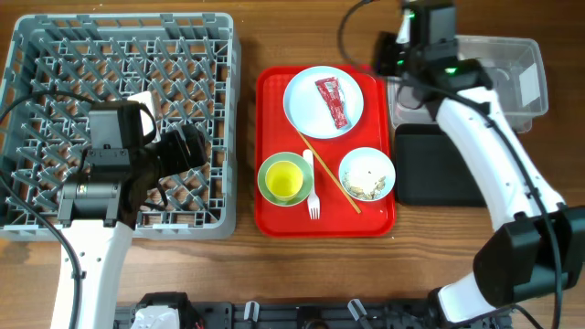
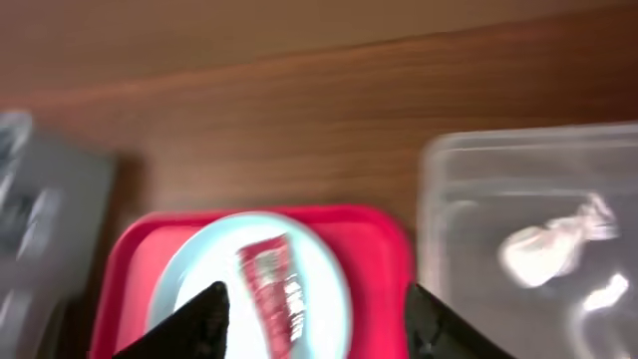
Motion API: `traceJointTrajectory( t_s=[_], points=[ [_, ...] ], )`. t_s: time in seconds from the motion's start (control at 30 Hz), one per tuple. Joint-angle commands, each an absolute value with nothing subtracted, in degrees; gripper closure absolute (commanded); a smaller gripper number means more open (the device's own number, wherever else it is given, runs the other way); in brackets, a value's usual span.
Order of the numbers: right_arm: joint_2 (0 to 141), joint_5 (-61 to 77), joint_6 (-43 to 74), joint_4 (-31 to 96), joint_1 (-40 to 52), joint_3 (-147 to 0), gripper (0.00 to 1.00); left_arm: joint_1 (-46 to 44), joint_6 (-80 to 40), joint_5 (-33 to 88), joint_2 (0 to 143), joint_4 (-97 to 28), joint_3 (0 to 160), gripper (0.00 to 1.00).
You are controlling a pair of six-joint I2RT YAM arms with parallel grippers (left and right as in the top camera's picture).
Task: Sort waste into correct bins and load items into the dishwasher rack
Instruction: 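Grasp the tissue and ketchup packet on the plate with right gripper, then carry the ketchup packet to the clear bin and release it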
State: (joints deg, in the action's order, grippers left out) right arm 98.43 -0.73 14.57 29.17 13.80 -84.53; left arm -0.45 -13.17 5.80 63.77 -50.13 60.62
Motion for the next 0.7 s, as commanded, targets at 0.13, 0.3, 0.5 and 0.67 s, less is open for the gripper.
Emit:
traceJointTrajectory(
  t_s=[0.13, 0.3, 0.5, 0.67],
  points=[
    [106.83, 1.32, 7.62, 31.18, 19.42, -84.29, 0.37, -0.21, -12.45, 5.26, 63.55, -49.95, 61.73, 0.00],
    [113.47, 1.19, 10.79, 31.03, 20.43, -84.27, 0.40, -0.21, -12.45, 5.26, 63.55, -49.98, 61.73, 0.00],
    [119.72, 4.03, 12.19, 31.24, 20.47, -84.27, 0.41, -0.21, -12.45, 5.26, 63.55, -49.98, 61.73, 0.00],
    [121.30, 4.47, 12.19, 32.03, 20.58, -84.27, 0.57, -0.21, -12.45, 5.26, 63.55, -49.98, 61.73, 0.00]
  ],
)
